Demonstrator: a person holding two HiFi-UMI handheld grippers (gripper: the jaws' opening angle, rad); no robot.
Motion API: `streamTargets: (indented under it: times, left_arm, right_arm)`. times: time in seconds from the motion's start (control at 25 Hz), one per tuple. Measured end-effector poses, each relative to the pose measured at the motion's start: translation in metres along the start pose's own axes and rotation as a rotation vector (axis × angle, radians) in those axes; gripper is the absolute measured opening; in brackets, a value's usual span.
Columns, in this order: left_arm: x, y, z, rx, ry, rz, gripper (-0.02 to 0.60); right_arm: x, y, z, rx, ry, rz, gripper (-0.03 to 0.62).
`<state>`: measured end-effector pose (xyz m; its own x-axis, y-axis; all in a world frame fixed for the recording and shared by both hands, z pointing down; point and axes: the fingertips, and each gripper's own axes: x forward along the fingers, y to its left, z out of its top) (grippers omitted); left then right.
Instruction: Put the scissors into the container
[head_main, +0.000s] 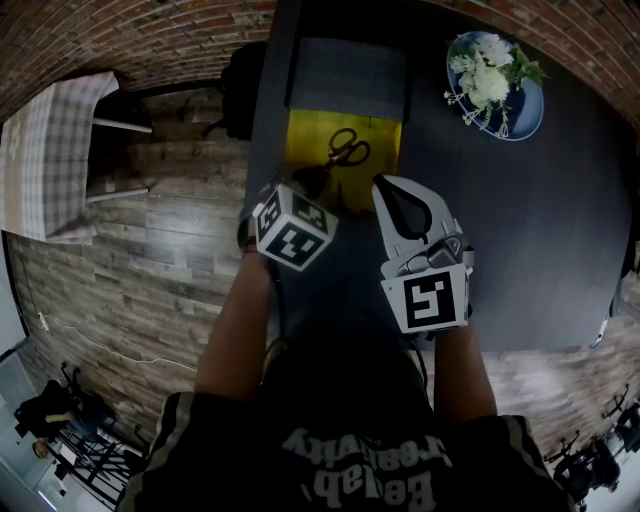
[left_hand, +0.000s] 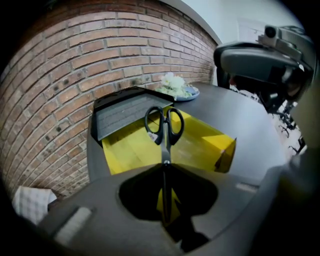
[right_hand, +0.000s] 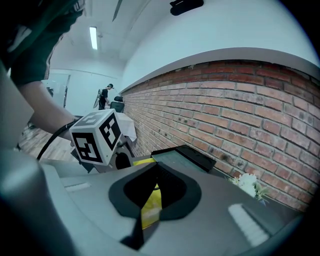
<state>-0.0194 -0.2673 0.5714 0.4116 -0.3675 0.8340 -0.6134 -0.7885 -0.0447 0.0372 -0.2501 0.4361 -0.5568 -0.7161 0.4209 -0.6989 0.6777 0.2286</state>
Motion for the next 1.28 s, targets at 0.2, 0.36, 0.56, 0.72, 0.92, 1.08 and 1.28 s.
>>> streamTargets:
  times: [0.2,0.36,0.56,0.72,0.92,1.08,1.28]
  left_arm:
    - [0.0013,0.0010,0.0003,0.004,0.003,0.004,0.052]
    - [0.0002,-0.0003,0.0001,0.013,0.004,0.005,0.054]
    - [-0.0010,0.0002,0.0003,0.014,-0.003,0.005,0.055]
    - [-0.0007,0.0000,0.0004,0.017,-0.004,0.003,0.058]
    - [-0.0018,0.0000,0.0010,0.006,-0.020,-0.001,0.060]
    - [-0.0016,-0.0013,0.0005,0.012,-0.020,0.007,0.060]
    - [-0.0003,-0.0004,0.0009,0.014,-0.022,0.007,0.060]
  right_arm:
    - [-0.0002,-0.0038,0.0003,0.001,-0.009,-0.004,0.006]
    - [-0.0017,-0.0033,0.0004,0.003,-0.008,-0.006,0.006]
    - [-0.0010,-0.0024,0.0004,0.005,-0.002,-0.003,0.006]
    - [-0.0004,-0.0016,0.0000,0.006,-0.002,-0.003,0.006]
    - [0.0002,0.0008,0.0004,0.008,-0.005,0.000,0.006]
    - [-0.0002,0.0033,0.0006,0.004,-0.011,0.002,0.006]
    - [0.0010,0.0016,-0.0023,0.006,-0.005,0.000,0.006]
